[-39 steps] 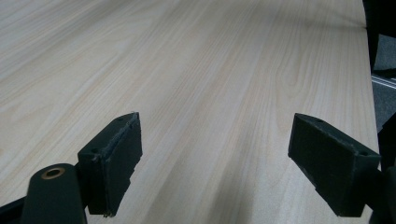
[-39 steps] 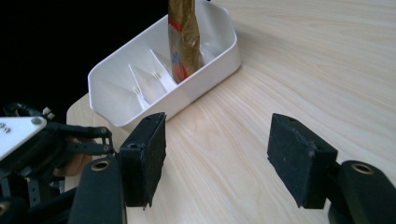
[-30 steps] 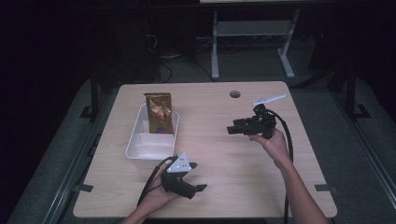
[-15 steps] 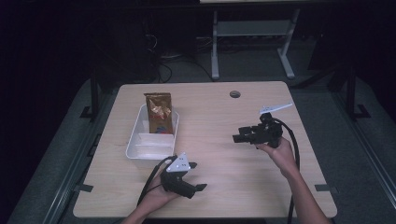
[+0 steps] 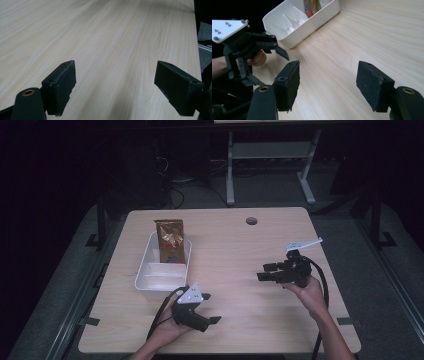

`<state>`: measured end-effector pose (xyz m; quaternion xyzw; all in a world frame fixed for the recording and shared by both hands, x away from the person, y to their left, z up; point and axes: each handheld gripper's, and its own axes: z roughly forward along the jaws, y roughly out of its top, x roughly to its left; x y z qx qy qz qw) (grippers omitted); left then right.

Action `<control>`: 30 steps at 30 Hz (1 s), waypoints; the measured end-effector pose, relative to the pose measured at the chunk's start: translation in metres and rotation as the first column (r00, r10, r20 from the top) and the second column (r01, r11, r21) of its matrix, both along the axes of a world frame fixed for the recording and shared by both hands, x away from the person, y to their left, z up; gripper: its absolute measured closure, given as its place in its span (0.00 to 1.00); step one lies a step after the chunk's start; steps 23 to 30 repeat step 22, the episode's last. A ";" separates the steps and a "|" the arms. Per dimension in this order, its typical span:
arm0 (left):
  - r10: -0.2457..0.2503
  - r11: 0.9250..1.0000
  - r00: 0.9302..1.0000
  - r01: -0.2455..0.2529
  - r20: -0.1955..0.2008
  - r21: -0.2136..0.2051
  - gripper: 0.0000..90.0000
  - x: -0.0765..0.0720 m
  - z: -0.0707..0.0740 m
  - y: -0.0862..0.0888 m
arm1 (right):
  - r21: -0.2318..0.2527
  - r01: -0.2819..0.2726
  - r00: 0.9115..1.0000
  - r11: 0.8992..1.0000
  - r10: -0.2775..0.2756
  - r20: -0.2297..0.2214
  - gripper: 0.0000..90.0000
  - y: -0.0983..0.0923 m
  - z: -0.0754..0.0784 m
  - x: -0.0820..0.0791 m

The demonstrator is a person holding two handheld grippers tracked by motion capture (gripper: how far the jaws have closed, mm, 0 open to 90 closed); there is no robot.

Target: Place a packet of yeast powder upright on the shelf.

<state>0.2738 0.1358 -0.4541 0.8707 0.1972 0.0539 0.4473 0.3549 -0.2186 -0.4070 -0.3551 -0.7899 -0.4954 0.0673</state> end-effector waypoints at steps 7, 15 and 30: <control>0.004 1.000 1.000 -0.004 -0.002 -0.002 0.19 0.000 0.000 0.001 | -0.005 0.009 1.000 1.000 -0.009 -0.004 0.38 -0.011 -0.012 -0.017; 0.005 1.000 1.000 -0.005 -0.004 -0.003 0.19 0.000 0.000 0.001 | -0.002 0.027 0.999 1.000 -0.027 -0.017 0.37 -0.023 -0.026 -0.038; 0.005 1.000 1.000 -0.005 -0.002 -0.003 0.19 0.000 0.001 0.001 | 0.004 0.037 0.999 0.999 -0.037 -0.014 0.36 -0.027 -0.034 -0.054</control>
